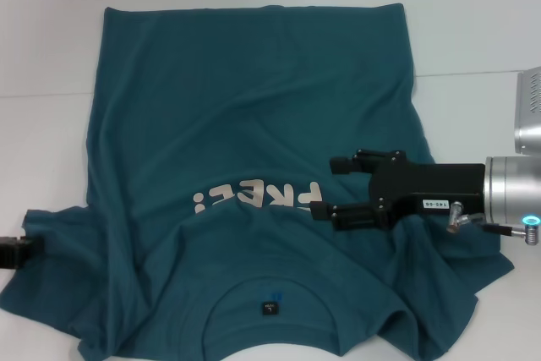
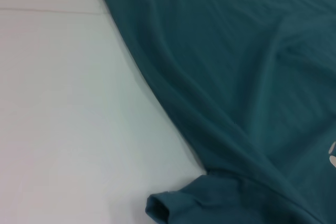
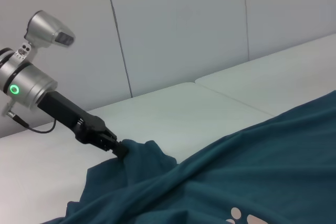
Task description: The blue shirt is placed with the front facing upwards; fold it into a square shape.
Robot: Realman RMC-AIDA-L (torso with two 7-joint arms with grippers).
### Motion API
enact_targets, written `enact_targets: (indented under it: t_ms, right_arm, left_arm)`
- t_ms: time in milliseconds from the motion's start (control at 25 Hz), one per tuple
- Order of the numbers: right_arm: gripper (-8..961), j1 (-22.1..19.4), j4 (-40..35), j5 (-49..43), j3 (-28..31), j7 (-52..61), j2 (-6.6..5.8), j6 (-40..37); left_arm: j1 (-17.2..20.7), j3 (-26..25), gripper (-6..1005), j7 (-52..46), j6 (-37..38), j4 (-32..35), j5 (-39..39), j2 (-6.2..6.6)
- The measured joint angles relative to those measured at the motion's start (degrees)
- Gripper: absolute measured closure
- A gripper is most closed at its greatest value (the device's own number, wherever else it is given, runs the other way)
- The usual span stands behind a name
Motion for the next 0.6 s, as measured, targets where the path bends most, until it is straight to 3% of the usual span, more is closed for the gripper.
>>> enact_targets:
  t_ms: [240,600]
  right_arm:
    - [35,-0.09,-0.1,0.1,0.73,0.47,-0.18,-0.17]
    - [36,-0.5,-0.1,0.1,2.22,1.04,-0.16,-0.85]
  left_arm:
    - [0.59,-0.11,972,-2.03,2.56,4.86,0.28,0.16]
    - [-0.2,-1.18,972,-3.15,4.49,7.0,0.71,1.95]
